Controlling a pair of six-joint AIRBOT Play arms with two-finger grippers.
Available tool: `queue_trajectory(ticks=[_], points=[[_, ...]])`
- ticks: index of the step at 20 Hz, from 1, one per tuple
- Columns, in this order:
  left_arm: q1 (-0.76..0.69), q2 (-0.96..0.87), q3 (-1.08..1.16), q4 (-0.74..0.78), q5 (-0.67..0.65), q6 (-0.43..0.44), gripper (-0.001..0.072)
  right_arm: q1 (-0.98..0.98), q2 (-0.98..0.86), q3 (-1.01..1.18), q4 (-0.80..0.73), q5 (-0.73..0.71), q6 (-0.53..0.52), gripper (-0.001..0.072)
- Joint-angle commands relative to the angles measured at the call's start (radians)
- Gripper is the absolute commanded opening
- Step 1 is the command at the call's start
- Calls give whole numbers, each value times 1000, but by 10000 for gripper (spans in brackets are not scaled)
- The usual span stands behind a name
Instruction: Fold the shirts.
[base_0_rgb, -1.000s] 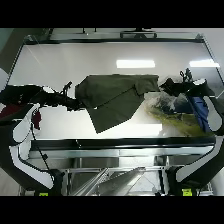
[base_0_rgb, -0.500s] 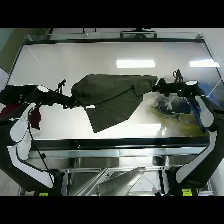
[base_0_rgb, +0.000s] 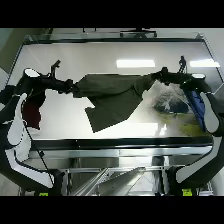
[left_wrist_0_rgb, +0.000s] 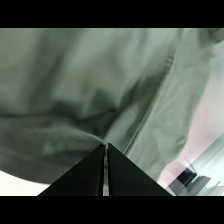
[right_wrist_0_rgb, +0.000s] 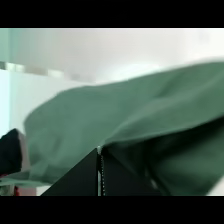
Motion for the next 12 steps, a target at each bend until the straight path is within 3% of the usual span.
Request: queue_trajectory(ticks=[1, 4, 7, 9, 12], points=[[1, 101, 67, -2, -26, 0, 25, -5, 149, 1, 21, 16, -29, 14], [5, 238, 114, -36, -26, 1, 25, -16, 325, 1, 21, 15, -65, 13], [40, 409, 182, -201, -15, 36, 24, -39, 554, 1, 26, -8, -105, 13], [84, 537, 255, -285, 12, 65, 25, -63, 729, 5, 24, -67, -136, 13], [175, 719, 378, -282, 66, 79, 25, -120, 989, 11, 19, -192, -237, 12]])
